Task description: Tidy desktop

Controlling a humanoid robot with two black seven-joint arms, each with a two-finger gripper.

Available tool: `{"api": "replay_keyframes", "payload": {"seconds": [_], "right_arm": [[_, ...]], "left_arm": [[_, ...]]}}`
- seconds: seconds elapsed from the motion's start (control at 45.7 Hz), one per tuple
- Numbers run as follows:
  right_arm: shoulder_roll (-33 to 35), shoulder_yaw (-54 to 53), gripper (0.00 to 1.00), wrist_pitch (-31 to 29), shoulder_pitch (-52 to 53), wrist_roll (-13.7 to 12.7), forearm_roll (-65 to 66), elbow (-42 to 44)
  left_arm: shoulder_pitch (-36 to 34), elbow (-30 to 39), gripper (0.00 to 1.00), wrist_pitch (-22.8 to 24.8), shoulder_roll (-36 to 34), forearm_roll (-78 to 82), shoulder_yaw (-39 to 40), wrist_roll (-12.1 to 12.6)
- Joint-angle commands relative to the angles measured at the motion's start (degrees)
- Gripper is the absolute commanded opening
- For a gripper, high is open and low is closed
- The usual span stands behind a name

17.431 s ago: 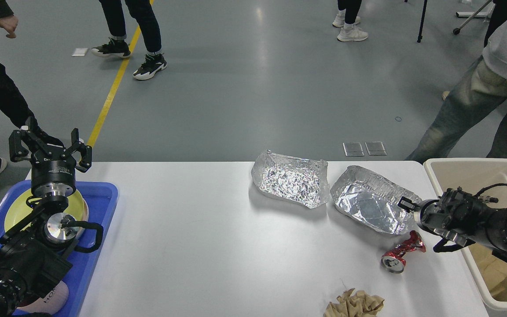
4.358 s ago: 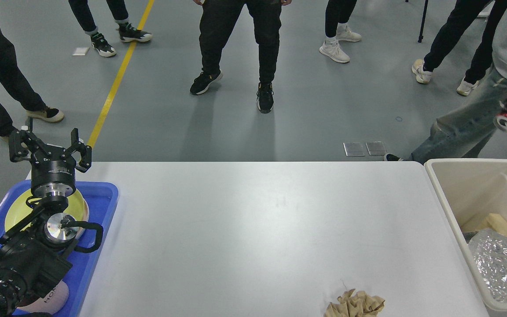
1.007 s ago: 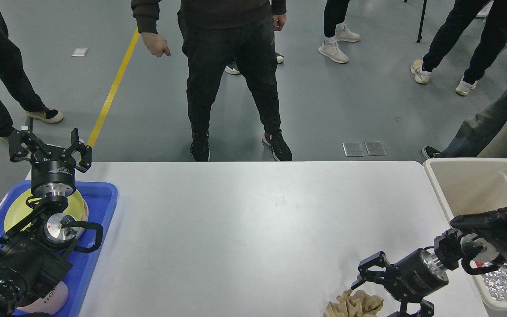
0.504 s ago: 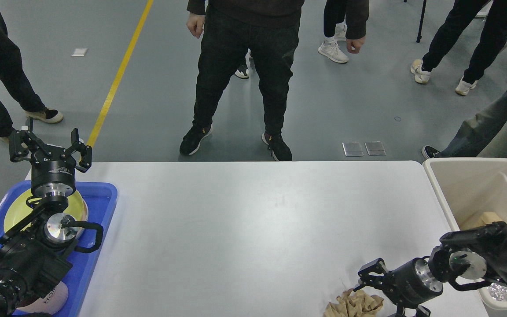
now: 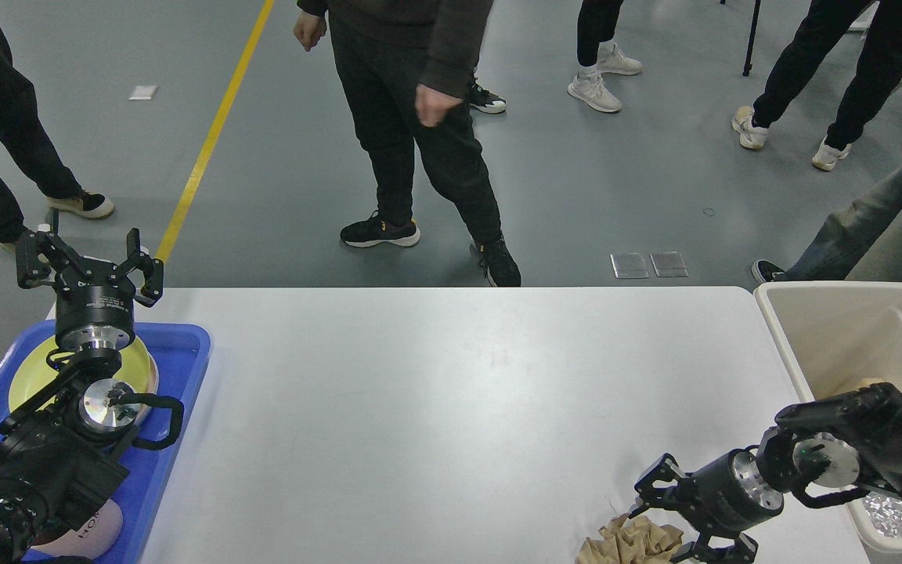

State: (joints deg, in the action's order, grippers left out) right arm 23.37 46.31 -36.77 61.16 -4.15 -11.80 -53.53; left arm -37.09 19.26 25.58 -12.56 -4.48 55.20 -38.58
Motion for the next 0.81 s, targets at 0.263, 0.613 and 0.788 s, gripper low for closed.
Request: {"api": "replay_keyframes", "payload": {"seconds": [0.263,0.613,0.788], "right_arm": [[0.4,0.6,0.72,-1.5,-0.1,-0.2,0.1,-0.2],[2.6,1.8,0.0,-1.7,1.9,0.0,5.6,-4.9],[2.9,1.0,0.0,-3.5,2.5,0.1,5.6,-4.9]], "left_arm": [[0.0,0.0,0.96,0.0,0.0,0.0,0.0,0.0],[0.0,0.0,0.96,0.0,0.0,0.0,0.0,0.0],[0.0,0.0,0.96,0.0,0.0,0.0,0.0,0.0]]}}
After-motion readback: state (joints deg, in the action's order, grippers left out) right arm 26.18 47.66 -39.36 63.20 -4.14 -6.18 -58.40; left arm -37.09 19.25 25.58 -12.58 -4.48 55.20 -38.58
